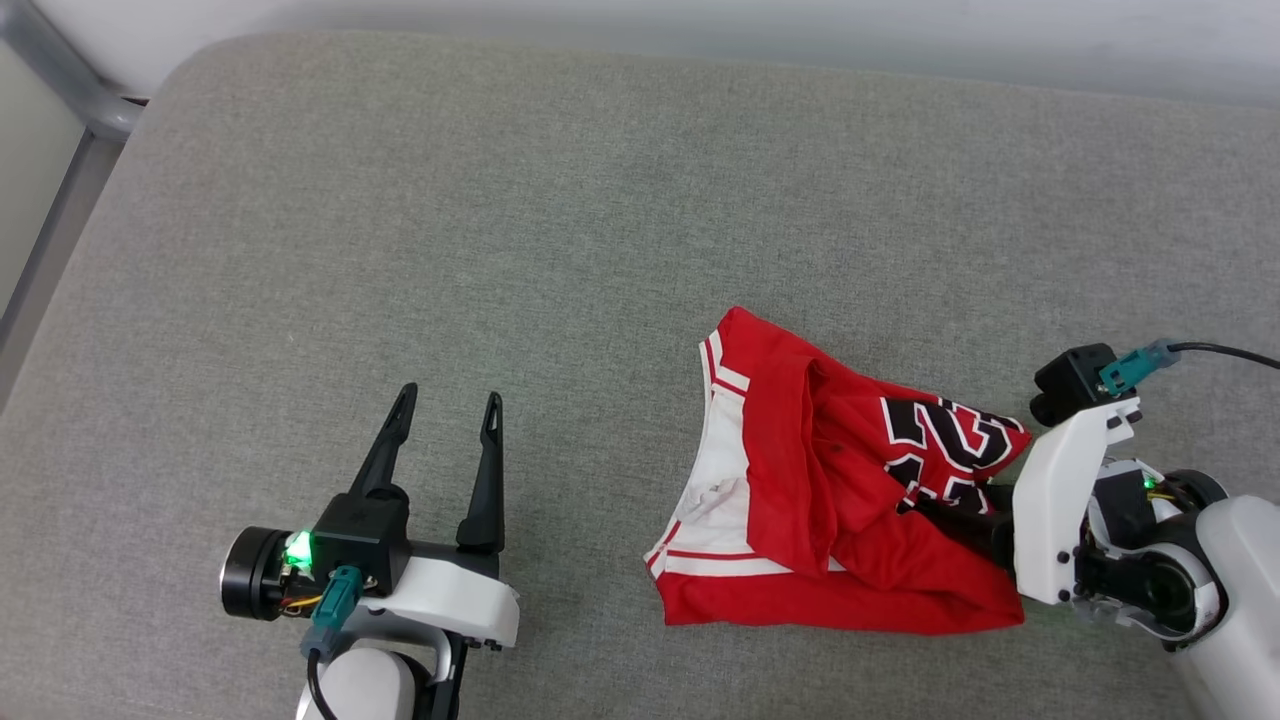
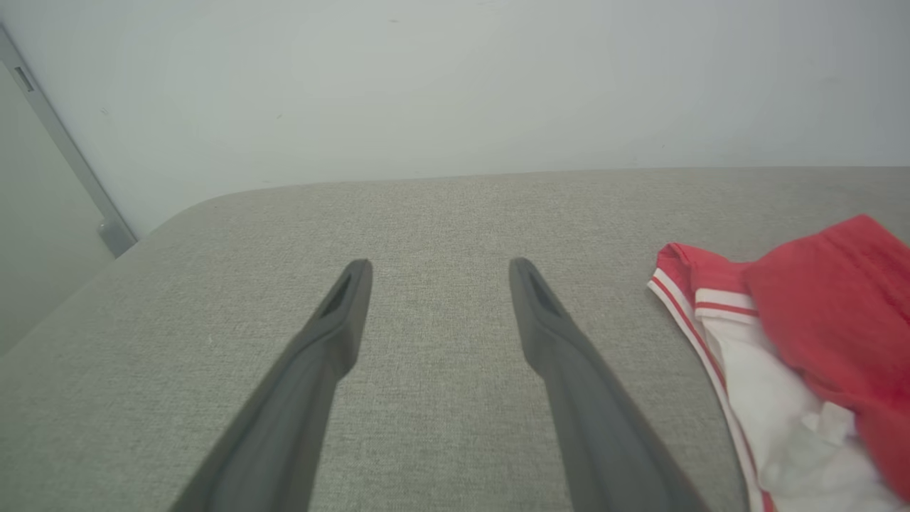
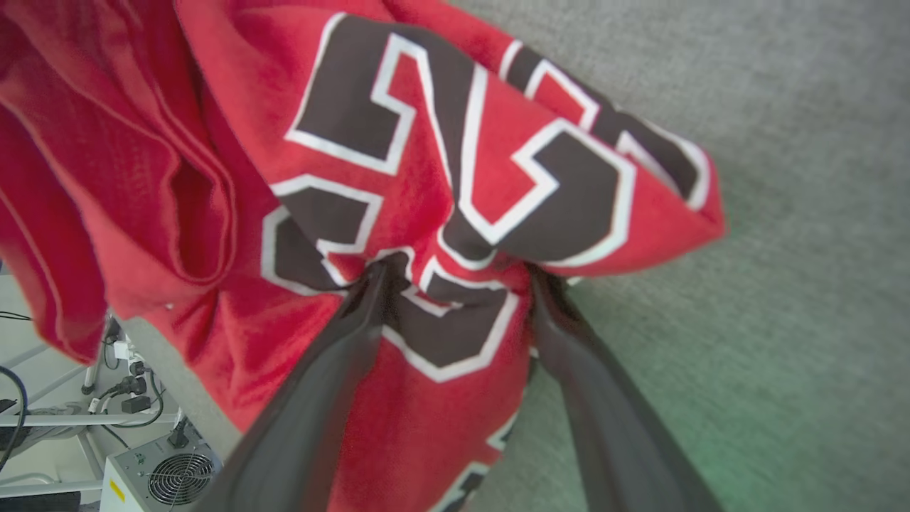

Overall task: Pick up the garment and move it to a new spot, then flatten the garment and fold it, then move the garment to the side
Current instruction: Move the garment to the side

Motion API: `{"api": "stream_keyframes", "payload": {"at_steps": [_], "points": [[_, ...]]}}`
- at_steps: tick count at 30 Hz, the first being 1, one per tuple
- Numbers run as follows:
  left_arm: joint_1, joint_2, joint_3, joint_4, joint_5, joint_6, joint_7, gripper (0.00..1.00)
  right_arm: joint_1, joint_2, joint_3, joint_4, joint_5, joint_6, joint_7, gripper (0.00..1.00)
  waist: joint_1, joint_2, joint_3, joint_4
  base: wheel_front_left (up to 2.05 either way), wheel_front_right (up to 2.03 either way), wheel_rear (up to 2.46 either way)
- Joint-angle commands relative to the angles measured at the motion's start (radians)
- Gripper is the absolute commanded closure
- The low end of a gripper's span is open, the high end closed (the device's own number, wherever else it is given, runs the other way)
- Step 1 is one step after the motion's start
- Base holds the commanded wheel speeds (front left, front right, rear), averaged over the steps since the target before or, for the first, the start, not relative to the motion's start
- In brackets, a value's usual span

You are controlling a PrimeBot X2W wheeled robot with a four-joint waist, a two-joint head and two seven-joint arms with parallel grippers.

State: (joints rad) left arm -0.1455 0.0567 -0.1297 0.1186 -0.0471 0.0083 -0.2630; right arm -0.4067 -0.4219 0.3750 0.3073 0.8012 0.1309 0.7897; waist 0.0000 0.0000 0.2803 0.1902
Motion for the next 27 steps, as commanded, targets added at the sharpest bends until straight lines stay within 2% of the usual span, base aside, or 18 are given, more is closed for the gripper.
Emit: {"api": "stream_keyframes", "payload": {"at_steps": [1,2,12,21,27], "points": [[-0.008,-0.001,0.0,0.001,-0.001,0.0,-0.002,0.0,0.042,0.031,0.048,0.031,0.001,-0.001,-0.003,0.34,0.0,0.0,-0.002,0.0,0.0,0.0,0.0],[-0.007,-0.002,0.001,0.002,0.0,0.001,-0.002,0.0,0.029,0.025,0.053,0.024,0.0,-0.001,-0.022,1.0,0.0,0.0,-0.005,-0.001,0.0,0.0,0.0],[0.036,-0.001,0.019,0.007,0.008,0.009,-0.002,0.0,-0.093,-0.056,0.126,-0.051,-0.01,-0.001,-0.198,1.0,0.0,0.0,-0.068,-0.056,0.0,0.0,0.0],[0.057,0.013,0.051,-0.017,0.009,0.007,-0.002,0.0,-0.215,-0.225,0.295,-0.2,-0.098,-0.001,-0.283,1.0,0.0,0.0,-0.082,-0.203,0.0,0.0,0.0],[0.036,0.02,0.059,-0.04,0.02,0.006,-0.002,0.0,-0.254,-0.298,0.291,-0.239,-0.093,-0.001,-0.298,1.0,0.0,0.0,-0.038,-0.31,0.0,0.0,0.0]]}}
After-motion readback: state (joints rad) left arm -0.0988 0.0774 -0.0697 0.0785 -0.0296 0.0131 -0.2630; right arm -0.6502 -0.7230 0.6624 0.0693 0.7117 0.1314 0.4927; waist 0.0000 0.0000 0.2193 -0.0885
